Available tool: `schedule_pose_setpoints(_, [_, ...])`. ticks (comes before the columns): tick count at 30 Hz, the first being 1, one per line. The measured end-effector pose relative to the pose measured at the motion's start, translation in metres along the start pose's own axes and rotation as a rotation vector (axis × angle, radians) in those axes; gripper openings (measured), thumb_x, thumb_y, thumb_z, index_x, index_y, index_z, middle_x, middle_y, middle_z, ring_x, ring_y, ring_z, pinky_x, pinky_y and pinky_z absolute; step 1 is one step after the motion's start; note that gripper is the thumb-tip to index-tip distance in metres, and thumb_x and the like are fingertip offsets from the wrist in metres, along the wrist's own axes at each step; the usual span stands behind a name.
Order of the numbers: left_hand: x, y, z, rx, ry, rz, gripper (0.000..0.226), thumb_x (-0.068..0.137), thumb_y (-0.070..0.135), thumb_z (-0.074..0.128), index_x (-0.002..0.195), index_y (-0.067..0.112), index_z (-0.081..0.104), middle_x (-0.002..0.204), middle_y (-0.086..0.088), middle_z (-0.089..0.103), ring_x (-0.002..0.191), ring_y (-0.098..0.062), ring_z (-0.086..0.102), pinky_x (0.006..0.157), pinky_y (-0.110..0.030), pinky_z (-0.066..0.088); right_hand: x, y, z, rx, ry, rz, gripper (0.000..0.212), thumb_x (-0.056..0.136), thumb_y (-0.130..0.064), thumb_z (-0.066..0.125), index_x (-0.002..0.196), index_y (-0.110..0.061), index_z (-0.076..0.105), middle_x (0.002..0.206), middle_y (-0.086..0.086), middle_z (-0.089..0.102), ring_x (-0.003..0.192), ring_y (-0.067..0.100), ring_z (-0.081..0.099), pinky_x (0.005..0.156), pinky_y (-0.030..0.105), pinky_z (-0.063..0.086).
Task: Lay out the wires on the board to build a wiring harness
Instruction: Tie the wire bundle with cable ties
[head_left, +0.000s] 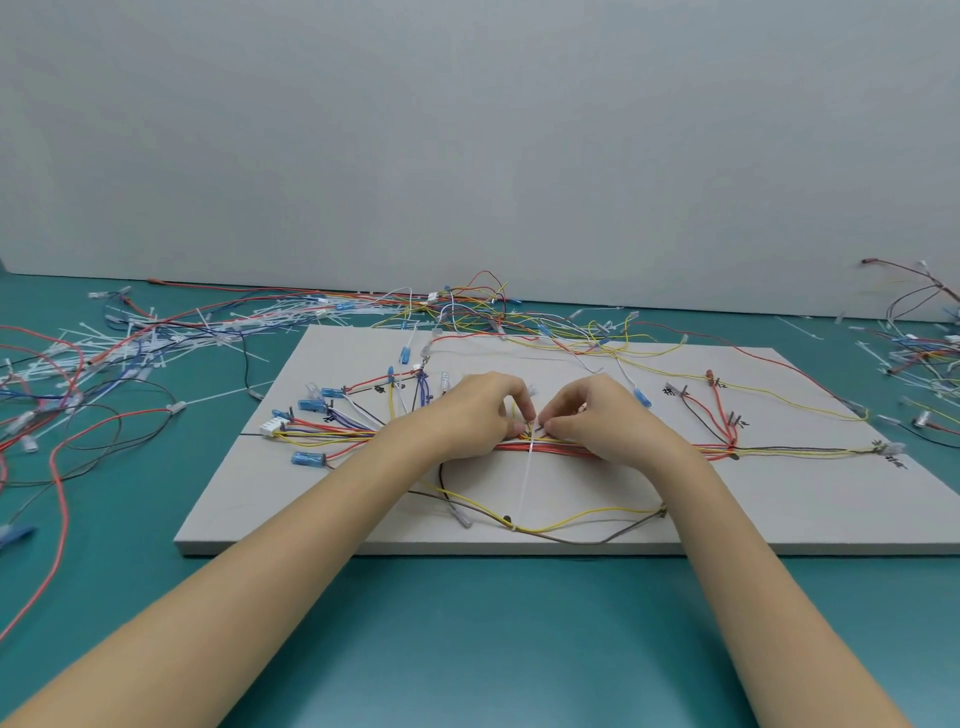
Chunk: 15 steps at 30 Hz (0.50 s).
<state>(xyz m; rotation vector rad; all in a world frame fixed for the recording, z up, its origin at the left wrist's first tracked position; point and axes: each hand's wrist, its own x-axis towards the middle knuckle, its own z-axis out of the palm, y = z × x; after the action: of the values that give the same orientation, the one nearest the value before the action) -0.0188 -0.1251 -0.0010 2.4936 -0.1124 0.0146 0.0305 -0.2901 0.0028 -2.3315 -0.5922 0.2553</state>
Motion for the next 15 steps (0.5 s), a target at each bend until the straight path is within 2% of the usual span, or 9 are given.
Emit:
schedule_pose_setpoints(2, [0.0,0.001,-0.001,-0.002,-0.007,0.009,0.013,0.093,0.018,0.063,0.104,0.021,0.069,0.07,0.013,0.049,0.065,-0.003,0.047,0.056,-0.017,0.033,0.0,0.002,-0.003,-0.036,-0.003,-0.057,0.014,0.084,-0.01,0.069,0.076,-0.022,0.069,0.073,-0.009,0.064,0.068,0.005,0.055,0.058,0.014,0.039])
schedule_pose_setpoints(6, [-0.002,-0.002,-0.003,-0.047,-0.002,0.012,0.012,0.095,0.017,0.06,0.098,0.024,0.068,0.066,0.006,0.055,0.06,-0.006,0.049,0.054,-0.02,0.035,0.0,0.005,-0.005,-0.036,-0.028,-0.098,0.008,0.085,-0.011,0.07,0.083,-0.018,0.072,0.078,-0.003,0.064,0.071,0.011,0.054,0.06,0.017,0.038])
schedule_pose_setpoints(9, [-0.004,-0.005,-0.005,-0.072,0.006,-0.006,0.013,0.096,0.016,0.057,0.097,0.024,0.068,0.066,0.004,0.055,0.06,-0.009,0.049,0.055,-0.023,0.037,-0.001,0.004,-0.003,-0.052,-0.012,-0.106,0.008,0.088,-0.014,0.067,0.087,-0.018,0.074,0.08,0.002,0.066,0.067,0.01,0.052,0.055,0.014,0.037])
schedule_pose_setpoints(12, [-0.005,-0.007,-0.004,-0.08,0.011,-0.013,0.015,0.097,0.016,0.056,0.096,0.024,0.069,0.072,0.0,0.06,0.064,-0.013,0.051,0.058,-0.024,0.039,-0.001,0.0,0.004,0.025,0.013,-0.068,0.014,0.09,-0.016,0.063,0.083,-0.015,0.076,0.077,0.008,0.071,0.064,0.012,0.054,0.062,0.025,0.042])
schedule_pose_setpoints(15, [-0.006,-0.009,-0.002,-0.089,0.03,-0.019,0.016,0.097,0.015,0.054,0.093,0.024,0.067,0.08,-0.004,0.063,0.064,-0.012,0.05,0.059,-0.024,0.039,0.002,-0.003,0.013,0.085,0.073,-0.013,0.019,0.085,-0.017,0.062,0.08,-0.005,0.076,0.076,0.022,0.065,0.065,0.013,0.048,0.062,0.029,0.038])
